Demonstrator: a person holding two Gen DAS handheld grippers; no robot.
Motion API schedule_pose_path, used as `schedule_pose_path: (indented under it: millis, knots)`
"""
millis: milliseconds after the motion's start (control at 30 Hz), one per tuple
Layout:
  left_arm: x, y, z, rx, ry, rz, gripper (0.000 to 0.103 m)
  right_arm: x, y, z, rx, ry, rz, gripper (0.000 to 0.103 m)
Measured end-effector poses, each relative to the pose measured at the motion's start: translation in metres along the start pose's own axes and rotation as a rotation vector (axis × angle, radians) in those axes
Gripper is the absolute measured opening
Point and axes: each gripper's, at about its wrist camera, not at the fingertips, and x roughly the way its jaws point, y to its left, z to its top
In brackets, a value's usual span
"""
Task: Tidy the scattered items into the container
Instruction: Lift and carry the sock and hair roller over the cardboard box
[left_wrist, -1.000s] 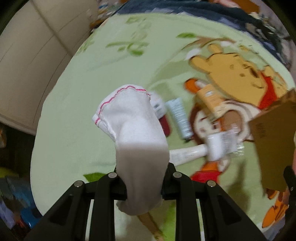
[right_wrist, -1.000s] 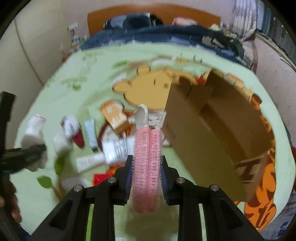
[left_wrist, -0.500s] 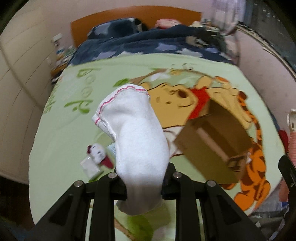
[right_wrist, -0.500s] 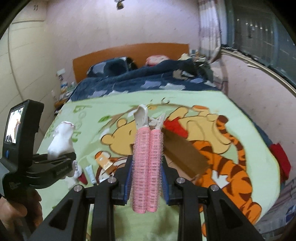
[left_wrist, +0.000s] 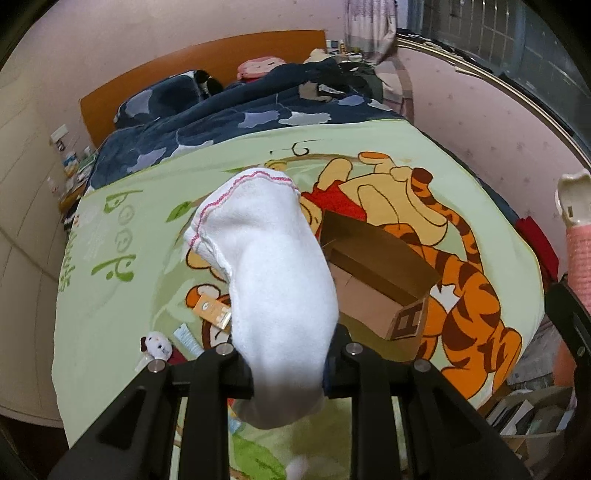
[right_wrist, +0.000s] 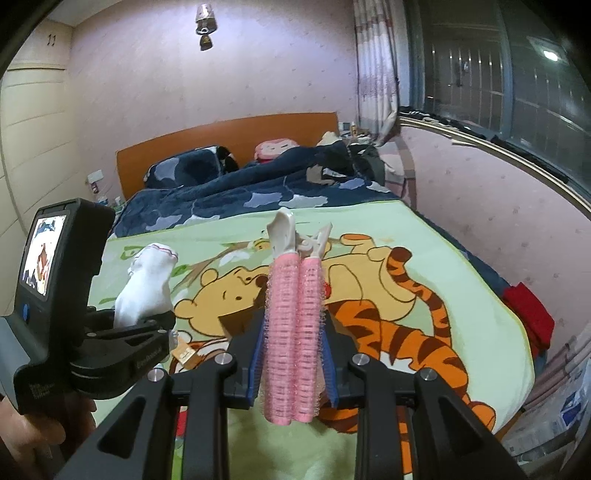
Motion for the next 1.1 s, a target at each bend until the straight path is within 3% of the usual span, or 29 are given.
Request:
schedule_pose_path:
  millis: [367,1100]
  knots:
    - [0.023,-0.009,0.01,0.035,0.038,0.01,0.024,0.026,-0.012,0.0,0.026,0.032,-0.003,0.027]
    - [0.109,-0.017,0.042,0.103,0.153,0.042,0.024,0.106,-0.021,-0.004,0.06,0.167,-0.025,0.027]
